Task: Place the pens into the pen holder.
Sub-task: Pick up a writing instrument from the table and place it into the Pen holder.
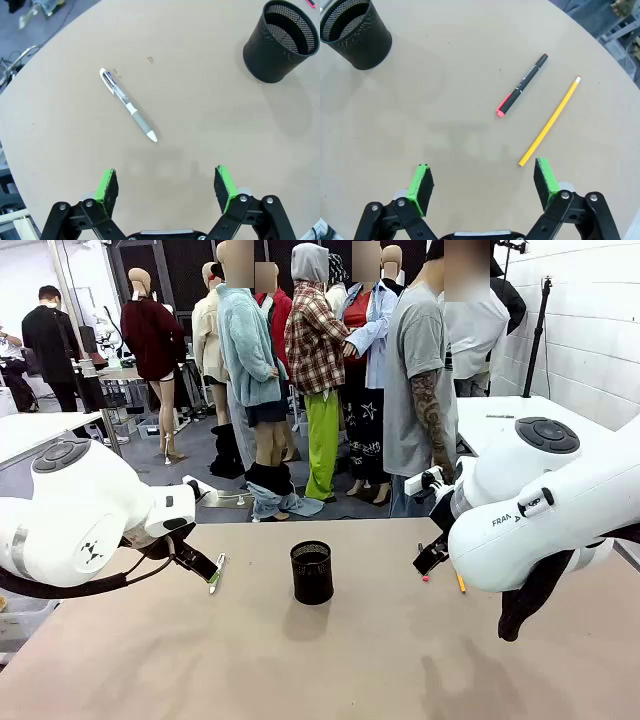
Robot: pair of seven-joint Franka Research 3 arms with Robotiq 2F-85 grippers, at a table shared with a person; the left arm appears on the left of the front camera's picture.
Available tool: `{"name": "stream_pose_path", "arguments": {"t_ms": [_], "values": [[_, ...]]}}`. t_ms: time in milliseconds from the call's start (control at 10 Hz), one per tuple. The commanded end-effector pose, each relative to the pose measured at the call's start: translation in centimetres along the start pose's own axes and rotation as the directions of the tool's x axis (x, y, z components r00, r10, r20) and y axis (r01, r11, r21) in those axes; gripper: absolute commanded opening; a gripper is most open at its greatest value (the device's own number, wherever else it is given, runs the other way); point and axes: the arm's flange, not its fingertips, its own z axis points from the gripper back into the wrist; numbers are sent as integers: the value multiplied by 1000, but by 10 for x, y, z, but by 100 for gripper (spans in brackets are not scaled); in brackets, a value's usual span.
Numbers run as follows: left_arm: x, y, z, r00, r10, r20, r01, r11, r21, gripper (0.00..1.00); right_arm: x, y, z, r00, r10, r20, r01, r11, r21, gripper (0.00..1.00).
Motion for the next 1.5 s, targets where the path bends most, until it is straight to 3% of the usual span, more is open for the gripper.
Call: {"name": "stream_pose_path", "arguments": {"t_ms": [0, 900, 1000, 1200, 1400], "values": [[0, 0, 0, 1000, 0, 1, 0, 1000, 0, 100, 0, 0, 0, 1000, 0, 0, 0, 1000, 0, 100], [0, 0, 0, 1000, 0, 1, 0, 1000, 0, 100, 0, 0, 0, 1000, 2, 0, -2, 1000, -1, 100], [0, 0, 0, 1000, 0, 1, 0, 1000, 0, 100, 11, -11, 0, 999, -12, -35, 8, 995, -104, 100], [0, 0, 0, 1000, 0, 1, 0, 1000, 0, 100, 48, -27, -10, 995, -42, -89, 32, 992, -120, 100], [0, 0, 0, 1000, 0, 1, 0, 1000, 0, 100, 78, -45, -39, 969, -99, -228, 69, 988, -138, 100]]}}
